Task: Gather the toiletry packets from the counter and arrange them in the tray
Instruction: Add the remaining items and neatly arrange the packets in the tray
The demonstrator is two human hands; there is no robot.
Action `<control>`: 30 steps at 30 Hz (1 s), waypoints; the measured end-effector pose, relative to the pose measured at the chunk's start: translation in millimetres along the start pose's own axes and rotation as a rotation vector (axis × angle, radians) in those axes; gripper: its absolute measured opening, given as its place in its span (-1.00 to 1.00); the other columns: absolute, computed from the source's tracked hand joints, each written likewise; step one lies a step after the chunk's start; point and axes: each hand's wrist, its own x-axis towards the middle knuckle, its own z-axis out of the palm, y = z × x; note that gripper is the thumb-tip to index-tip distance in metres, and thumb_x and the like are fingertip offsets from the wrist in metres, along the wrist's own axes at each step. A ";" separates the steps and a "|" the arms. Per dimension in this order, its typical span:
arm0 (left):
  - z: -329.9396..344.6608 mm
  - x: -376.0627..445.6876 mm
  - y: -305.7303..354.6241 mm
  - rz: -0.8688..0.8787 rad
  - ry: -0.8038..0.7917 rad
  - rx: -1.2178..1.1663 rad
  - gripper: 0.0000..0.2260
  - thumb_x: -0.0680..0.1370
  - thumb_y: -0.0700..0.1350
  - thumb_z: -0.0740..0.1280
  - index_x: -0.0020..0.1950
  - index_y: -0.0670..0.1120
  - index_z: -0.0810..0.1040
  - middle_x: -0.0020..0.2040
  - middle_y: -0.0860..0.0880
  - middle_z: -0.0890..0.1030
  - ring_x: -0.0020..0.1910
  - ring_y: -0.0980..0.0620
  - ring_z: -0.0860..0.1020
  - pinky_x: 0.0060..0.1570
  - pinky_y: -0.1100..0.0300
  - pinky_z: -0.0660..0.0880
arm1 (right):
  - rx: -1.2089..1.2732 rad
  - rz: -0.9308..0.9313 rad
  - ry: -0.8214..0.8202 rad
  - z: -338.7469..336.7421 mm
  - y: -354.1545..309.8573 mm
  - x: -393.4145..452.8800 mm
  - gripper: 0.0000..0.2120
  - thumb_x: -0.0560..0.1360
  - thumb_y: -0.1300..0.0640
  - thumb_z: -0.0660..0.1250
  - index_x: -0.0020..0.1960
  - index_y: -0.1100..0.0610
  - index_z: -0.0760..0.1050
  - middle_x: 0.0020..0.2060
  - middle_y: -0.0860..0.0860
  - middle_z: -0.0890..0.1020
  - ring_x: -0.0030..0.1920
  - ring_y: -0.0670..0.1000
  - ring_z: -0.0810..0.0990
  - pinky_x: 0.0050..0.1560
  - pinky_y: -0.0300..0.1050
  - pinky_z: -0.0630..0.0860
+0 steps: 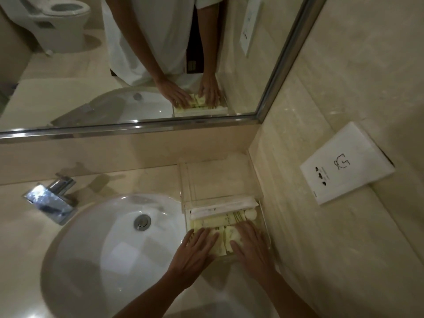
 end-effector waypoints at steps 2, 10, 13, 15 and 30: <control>-2.0 1.7 1.1 -0.003 0.000 -0.017 -0.50 0.63 0.18 -0.12 0.50 0.01 0.19 0.40 -0.12 0.44 0.36 -0.08 0.43 0.36 -0.10 0.34 | 0.006 -0.017 -0.014 0.7 0.7 0.4 -0.54 0.52 -0.17 0.11 0.38 -0.05 0.31 0.39 -0.04 0.37 0.45 -0.04 0.20 0.33 0.18 0.31; -4.0 -1.4 8.2 -0.002 0.076 -0.033 -0.50 0.63 0.15 -0.06 0.55 0.02 0.02 0.56 -0.07 0.09 0.53 -0.09 0.07 0.41 -0.09 0.02 | -0.141 -0.048 -0.009 -15.4 -4.8 -7.0 -0.46 0.56 -0.16 0.07 0.52 -0.11 0.08 0.52 -0.10 0.14 0.53 -0.04 0.03 0.46 0.12 -0.02; 0.8 -2.6 14.2 0.020 0.056 -0.006 -0.50 0.64 0.13 -0.06 0.55 -0.01 0.00 0.56 -0.08 0.07 0.53 -0.11 0.05 0.40 -0.12 0.04 | -0.147 -0.065 -0.077 -3.4 -4.5 -10.7 -0.45 0.59 -0.13 0.03 0.53 -0.11 -0.03 0.54 -0.13 -0.01 0.54 -0.04 -0.05 0.48 0.12 -0.10; 5.4 -3.1 14.6 0.038 0.053 0.008 -0.50 0.64 0.11 -0.06 0.55 -0.02 0.00 0.56 -0.08 0.07 0.53 -0.11 0.05 0.40 -0.13 0.04 | -0.150 -0.086 -0.102 2.5 0.7 -11.2 -0.47 0.60 -0.09 0.02 0.54 -0.09 -0.02 0.54 -0.12 0.00 0.54 -0.04 -0.05 0.48 0.11 -0.12; 6.3 5.3 -2.6 0.091 0.049 -0.068 -0.54 0.66 0.07 -0.10 0.55 0.01 -0.05 0.55 -0.06 0.13 0.50 -0.09 0.19 0.42 -0.13 0.24 | -0.251 -0.268 -0.117 -8.3 14.7 7.6 -0.59 0.62 -0.07 0.02 0.46 -0.13 0.18 0.30 -0.09 0.43 0.35 -0.03 0.35 0.39 0.13 0.18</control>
